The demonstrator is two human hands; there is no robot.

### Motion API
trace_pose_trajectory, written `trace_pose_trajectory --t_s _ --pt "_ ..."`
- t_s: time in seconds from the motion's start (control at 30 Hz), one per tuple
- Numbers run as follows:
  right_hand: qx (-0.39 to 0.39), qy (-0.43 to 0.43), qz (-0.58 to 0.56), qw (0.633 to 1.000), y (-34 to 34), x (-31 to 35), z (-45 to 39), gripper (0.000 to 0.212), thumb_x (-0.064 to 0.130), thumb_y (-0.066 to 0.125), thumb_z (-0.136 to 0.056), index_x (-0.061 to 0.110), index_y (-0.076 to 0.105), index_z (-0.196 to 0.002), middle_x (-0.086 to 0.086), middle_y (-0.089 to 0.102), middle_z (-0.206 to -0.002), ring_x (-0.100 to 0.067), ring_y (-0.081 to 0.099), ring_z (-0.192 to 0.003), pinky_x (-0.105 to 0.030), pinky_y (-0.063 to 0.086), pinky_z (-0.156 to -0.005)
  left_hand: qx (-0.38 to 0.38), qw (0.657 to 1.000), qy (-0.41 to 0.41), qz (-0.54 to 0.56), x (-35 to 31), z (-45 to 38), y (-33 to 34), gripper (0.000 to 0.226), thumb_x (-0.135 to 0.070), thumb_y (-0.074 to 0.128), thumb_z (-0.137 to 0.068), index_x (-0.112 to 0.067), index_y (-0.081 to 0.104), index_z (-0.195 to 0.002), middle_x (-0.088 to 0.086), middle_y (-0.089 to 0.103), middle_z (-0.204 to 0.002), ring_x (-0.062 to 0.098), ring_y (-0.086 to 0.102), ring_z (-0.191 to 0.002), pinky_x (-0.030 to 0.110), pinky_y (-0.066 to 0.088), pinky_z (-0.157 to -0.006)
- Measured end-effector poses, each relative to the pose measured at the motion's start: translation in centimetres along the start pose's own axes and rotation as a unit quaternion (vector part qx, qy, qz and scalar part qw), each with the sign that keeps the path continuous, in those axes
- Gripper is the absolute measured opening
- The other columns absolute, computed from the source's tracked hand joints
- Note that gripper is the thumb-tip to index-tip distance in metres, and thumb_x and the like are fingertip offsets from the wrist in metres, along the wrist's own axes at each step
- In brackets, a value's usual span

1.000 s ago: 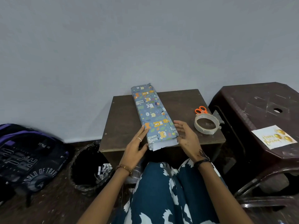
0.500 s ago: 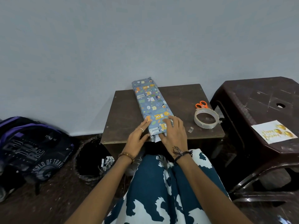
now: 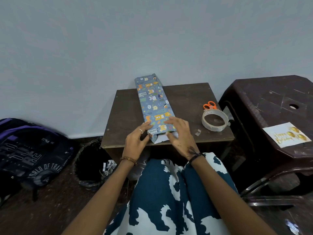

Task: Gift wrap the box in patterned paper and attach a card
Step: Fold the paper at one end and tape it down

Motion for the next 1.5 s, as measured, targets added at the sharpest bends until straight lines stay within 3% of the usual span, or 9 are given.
trace_pose_trajectory --t_s 0.13,0.23,0.33,0.57,0.73,0.83,1.0,1.2,1.5 --pt "-0.057 0.044 -0.144 0.987 -2.4 -1.6 -0.1 0.059 -0.021 0.044 -0.07 0.014 0.055 -0.116 0.001 0.048 -0.126 -0.012 0.047 -0.119 -0.012 0.039 -0.097 -0.005 0.999 -0.024 0.036 -0.1 0.1 0.0 0.04 0.008 0.064 -0.079 -0.022 0.063 -0.107 -0.01 0.056 -0.122 -0.02 0.043 -0.115 0.007 0.033 -0.101" --pt "-0.043 0.098 -0.1 0.989 -2.5 -2.3 0.2 0.053 -0.008 0.061 -0.075 0.019 0.05 -0.119 0.003 0.043 -0.12 -0.008 0.047 -0.11 -0.03 0.046 -0.092 -0.02 0.998 -0.034 0.047 -0.3 0.3 0.2 0.04 0.007 0.065 -0.079 -0.023 0.062 -0.105 -0.011 0.056 -0.121 -0.019 0.045 -0.114 0.006 0.034 -0.1" --pt "-0.017 0.108 -0.02 0.994 -1.7 -2.4 0.8 0.055 0.015 0.075 -0.075 0.018 0.047 -0.123 0.009 0.04 -0.113 -0.005 0.048 -0.1 -0.024 0.044 -0.078 -0.029 0.997 -0.044 0.053 -0.3 0.3 0.3 0.039 0.008 0.066 -0.078 -0.02 0.063 -0.106 -0.01 0.056 -0.12 -0.011 0.047 -0.115 0.005 0.034 -0.099" --pt "-0.067 0.072 0.064 0.993 -1.7 -2.1 0.8 0.021 0.015 0.058 -0.089 0.012 0.057 -0.11 -0.003 0.064 -0.103 -0.019 0.063 -0.089 -0.04 0.053 -0.077 -0.03 0.997 -0.053 0.049 -0.2 0.3 0.4 0.034 0.008 0.066 -0.078 -0.013 0.065 -0.105 -0.011 0.056 -0.118 -0.011 0.046 -0.113 0.0 0.032 -0.097" --pt "-0.063 0.03 0.102 0.992 -1.8 -1.3 1.4 0.029 0.007 0.049 -0.093 0.004 0.06 -0.119 -0.011 0.066 -0.104 -0.025 0.062 -0.088 -0.024 0.031 -0.077 -0.033 0.996 -0.062 0.059 -0.2 0.3 0.6 0.034 0.007 0.067 -0.078 -0.012 0.065 -0.107 -0.01 0.056 -0.118 -0.011 0.045 -0.113 0.0 0.032 -0.096" --pt "-0.053 0.055 0.021 0.997 -2.4 -1.7 1.4 0.032 0.002 0.045 -0.093 0.008 0.061 -0.12 -0.009 0.067 -0.104 -0.015 0.059 -0.086 -0.016 0.037 -0.077 -0.03 0.997 -0.056 0.046 -0.2 0.3 0.5 0.035 0.006 0.067 -0.079 -0.012 0.065 -0.109 -0.011 0.055 -0.119 -0.011 0.044 -0.114 -0.001 0.032 -0.096" --pt "-0.063 0.051 0.015 0.997 -2.2 -2.8 0.9 0.029 0.007 0.048 -0.093 0.017 0.061 -0.117 0.007 0.063 -0.103 -0.004 0.059 -0.093 -0.043 0.048 -0.091 -0.012 0.996 -0.054 0.072 -0.1 0.2 0.2 0.032 0.008 0.06 -0.082 -0.01 0.066 -0.108 -0.006 0.057 -0.12 -0.008 0.048 -0.114 0.002 0.035 -0.095" --pt "-0.051 0.001 0.043 0.998 -2.1 -2.4 -0.1 0.03 0.006 0.056 -0.089 0.019 0.059 -0.116 0.006 0.058 -0.105 0.003 0.055 -0.079 -0.026 0.05 -0.068 -0.033 0.989 -0.081 0.12 -0.1 0.5 0.5 0.03 0.006 0.058 -0.085 -0.017 0.065 -0.103 -0.006 0.059 -0.121 -0.008 0.051 -0.114 0.006 0.036 -0.097" --pt "-0.015 0.032 -0.062 0.997 -1.9 -4.0 -0.8 0.053 -0.014 0.054 -0.078 0.031 0.055 -0.106 0.001 0.058 -0.104 -0.007 0.06 -0.094 -0.015 0.05 -0.082 0.029 0.992 -0.042 0.114 1.0 0.4 0.2 0.039 0.008 0.057 -0.085 -0.017 0.061 -0.115 -0.007 0.055 -0.128 -0.003 0.046 -0.123 0.023 0.037 -0.107"
Point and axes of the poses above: each hand's wrist, its own z-axis away from the middle knuckle, its own y-axis out of the palm, x = y × z, the point moved 4 cm from there along -z, towards the middle knuckle
